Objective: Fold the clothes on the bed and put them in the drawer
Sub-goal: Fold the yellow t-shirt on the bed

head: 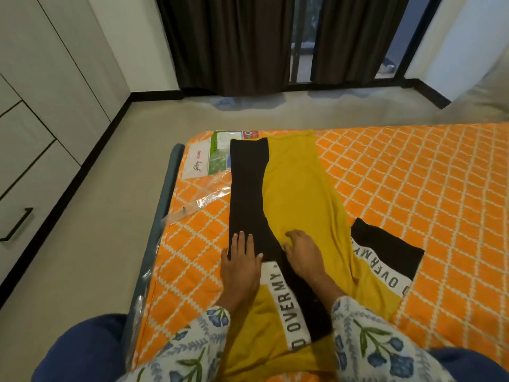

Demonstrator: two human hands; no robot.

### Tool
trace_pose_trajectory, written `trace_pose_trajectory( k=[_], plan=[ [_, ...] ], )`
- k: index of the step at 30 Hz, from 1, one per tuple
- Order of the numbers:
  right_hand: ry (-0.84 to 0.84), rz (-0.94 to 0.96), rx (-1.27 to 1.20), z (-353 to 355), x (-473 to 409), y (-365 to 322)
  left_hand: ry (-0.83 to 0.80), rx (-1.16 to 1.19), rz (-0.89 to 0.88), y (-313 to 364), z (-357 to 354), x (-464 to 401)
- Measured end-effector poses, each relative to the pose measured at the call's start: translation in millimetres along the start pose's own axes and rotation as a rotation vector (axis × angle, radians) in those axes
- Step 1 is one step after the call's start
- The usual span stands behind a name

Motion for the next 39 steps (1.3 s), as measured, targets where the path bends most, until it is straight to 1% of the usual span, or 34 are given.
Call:
trace_pose_trajectory(
  k=[1,2,5,6,7,9,12,14,17,19,22,24,26,28,30,31,33,35,36,37,39],
  plan=[
    [-0.062,-0.038,-0.119,1,-27,-4,-0.017,0.008,-0.009,-1,1,-24],
    [-0.117,-0.132,-0.283,2,-47,-10,-0.019,0.021,0.003,-4,3,-40],
    [-0.197,-0.493,-0.905,0,-99,-22,0.04,0.033,0.008,-13,11,-92],
    [-0.243,-0.594,-1.038,-1,-114,-28,0.054,0.034,0.001,-15,14,-109],
    [-0.312,-0.622,-1.116,-3,-123,-35,0.065,0.027,-0.007,-18,13,-120],
    [-0.379,-0.598,-1.126,-5,-142,-45,0.068,0.034,-0.022,-22,8,-141],
    [-0.351,-0.646,-1.093,-6,-159,-41,0.028,0.032,-0.017,-26,-2,-148],
    [-0.262,-0.697,-1.078,-7,-166,-30,0.026,0.003,-0.023,-29,-9,-147],
    [-0.039,-0.719,-1.144,-5,-176,-16,0.037,0.003,-0.022,-30,-10,-144],
    [0.017,-0.695,-1.117,-5,-192,-18,0.033,0.0,-0.03,-26,-4,-149],
    [-0.012,-0.682,-1.103,-9,-224,-22,0.051,0.036,-0.037,-21,12,-174],
    [-0.051,-0.667,-1.124,-7,-246,-27,0.037,0.074,-0.053,-19,22,-206],
    [-0.044,-0.656,-1.164,-7,-268,-24,0.034,0.108,-0.062,-20,32,-239],
    [0.037,-0.637,-1.233,-6,-292,-17,0.02,0.204,0.019,-30,42,-274],
    [0.186,-0.652,-1.279,-10,-313,0,-0.029,0.236,0.118,-42,47,-302],
    [0.238,-0.661,-1.251,-14,-321,9,-0.034,0.197,0.137,-46,49,-310],
    [0.243,-0.678,-1.125,-21,-333,20,0.006,0.111,0.129,-49,49,-319],
    [0.226,-0.663,-1.008,-19,-346,19,0.109,0.072,0.118,-49,54,-327],
    [0.236,-0.63,-0.921,-15,-356,18,0.157,0.101,0.13,-51,57,-337],
    [0.244,-0.587,-0.817,-9,-365,15,0.203,0.202,0.168,-53,63,-347],
    [0.237,-0.478,-0.663,1,-385,6,0.243,0.56,0.278,-55,77,-373]
  ],
)
Point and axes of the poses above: each hand's wrist, its own x-axis away from the middle knuckle, its own z-axis out of the back of the hand, y = z × x, the point moved 3 cm from there along -x, towards the middle knuckle, and after that the axes turned 3 degrees about z, right-handed, at the moved point
